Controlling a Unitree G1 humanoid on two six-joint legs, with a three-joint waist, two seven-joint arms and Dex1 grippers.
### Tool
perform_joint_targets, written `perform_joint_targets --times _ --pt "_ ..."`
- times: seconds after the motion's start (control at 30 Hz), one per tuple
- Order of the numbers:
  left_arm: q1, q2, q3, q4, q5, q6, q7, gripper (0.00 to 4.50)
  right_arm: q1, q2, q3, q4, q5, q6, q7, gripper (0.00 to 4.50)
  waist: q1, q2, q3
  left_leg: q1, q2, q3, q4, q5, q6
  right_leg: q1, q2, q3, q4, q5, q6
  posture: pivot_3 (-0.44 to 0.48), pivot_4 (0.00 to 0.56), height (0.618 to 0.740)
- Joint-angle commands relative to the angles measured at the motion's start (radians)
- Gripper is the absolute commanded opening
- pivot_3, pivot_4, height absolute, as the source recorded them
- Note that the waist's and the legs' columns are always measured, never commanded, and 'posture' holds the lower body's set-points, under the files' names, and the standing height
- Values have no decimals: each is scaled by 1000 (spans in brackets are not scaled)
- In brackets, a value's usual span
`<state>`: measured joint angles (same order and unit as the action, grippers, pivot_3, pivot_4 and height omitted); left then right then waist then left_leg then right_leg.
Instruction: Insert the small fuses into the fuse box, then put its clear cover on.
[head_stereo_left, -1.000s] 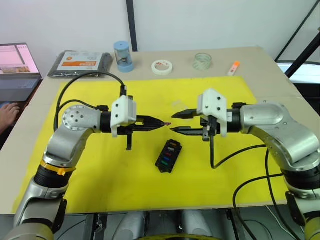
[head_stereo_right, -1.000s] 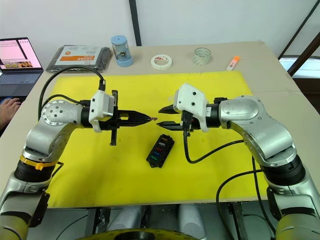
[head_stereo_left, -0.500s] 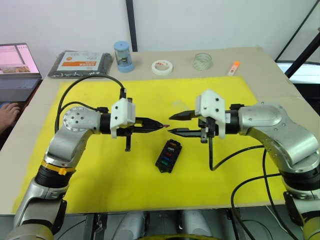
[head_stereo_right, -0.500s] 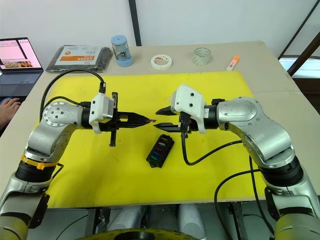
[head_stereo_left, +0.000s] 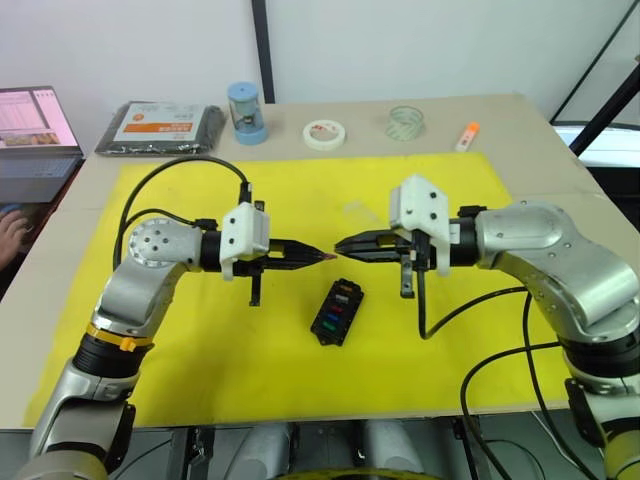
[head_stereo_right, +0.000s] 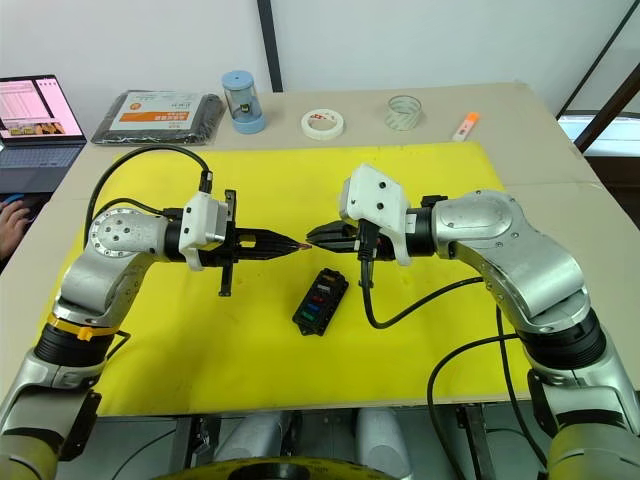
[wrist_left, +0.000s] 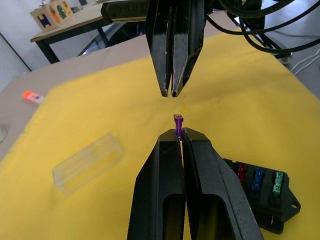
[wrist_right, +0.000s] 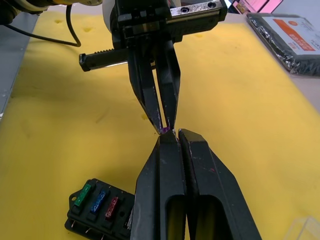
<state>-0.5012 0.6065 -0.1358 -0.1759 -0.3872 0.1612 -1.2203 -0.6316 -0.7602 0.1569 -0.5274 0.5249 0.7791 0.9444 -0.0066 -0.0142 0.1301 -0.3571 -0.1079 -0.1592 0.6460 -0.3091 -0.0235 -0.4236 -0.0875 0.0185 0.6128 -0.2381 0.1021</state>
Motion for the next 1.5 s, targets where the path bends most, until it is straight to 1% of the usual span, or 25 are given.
perform_joint_targets --times 0.03,0.1,0.2,0.27,0.3,0.33,0.37,0.4,0.7,0.97,1.5 --pt "3 8 14 -20 -4 -18 -1 0 -27 14 -24 -16 20 2 -10 49 0 0 0 0 0 0 0 0 0 0 0 0 0 0 0 0 150 740" --pt "3 10 17 -19 -5 -20 -2 0 -28 17 -40 -14 39 15 -13 49 0 0 0 0 0 0 0 0 0 0 0 0 0 0 0 0 150 740" --pt "-4 9 24 -11 -10 -19 -1 0 -23 9 -59 -10 56 19 -6 647 0 0 0 0 0 0 0 0 0 0 0 0 0 0 0 0 150 740" --pt "-7 4 29 -9 -20 -17 -2 0 -12 -1 -61 -8 53 8 0 1274 0 0 0 0 0 0 0 0 0 0 0 0 0 0 0 0 150 740" --pt "-5 1 32 -10 -27 -15 -2 0 -7 -4 -61 -7 48 2 1 1713 0 0 0 0 0 0 0 0 0 0 0 0 0 0 0 0 150 740" --pt "-1 0 34 -14 -34 -12 -3 0 -2 -7 -60 -6 42 -5 0 1992 0 0 0 0 0 0 0 0 0 0 0 0 0 0 0 0 150 740" --pt "5 0 35 -19 -38 -12 -3 0 1 -10 -59 -6 38 -9 -1 2411 0 0 0 0 0 0 0 0 0 0 0 0 0 0 0 0 150 740" --pt "10 -1 36 -24 -44 -9 -1 0 3 -11 -58 -7 40 -10 0 2705 0 0 0 0 0 0 0 0 0 0 0 0 0 0 0 0 150 740" --pt "3 -4 30 -22 -52 -12 4 0 -9 -12 -42 0 35 -9 4 2705 0 0 0 0 0 0 0 0 0 0 0 0 0 0 0 0 150 740" --pt "1 -7 29 -29 -54 -8 7 0 26 -15 -14 3 -1 -37 12 2705 0 0 0 0 0 0 0 0 0 0 0 0 0 0 0 0 150 740" --pt "-11 -9 25 -42 -52 5 15 0 22 27 21 8 -19 -45 -7 2705 0 0 0 0 0 0 0 0 0 0 0 0 0 0 0 0 150 740"
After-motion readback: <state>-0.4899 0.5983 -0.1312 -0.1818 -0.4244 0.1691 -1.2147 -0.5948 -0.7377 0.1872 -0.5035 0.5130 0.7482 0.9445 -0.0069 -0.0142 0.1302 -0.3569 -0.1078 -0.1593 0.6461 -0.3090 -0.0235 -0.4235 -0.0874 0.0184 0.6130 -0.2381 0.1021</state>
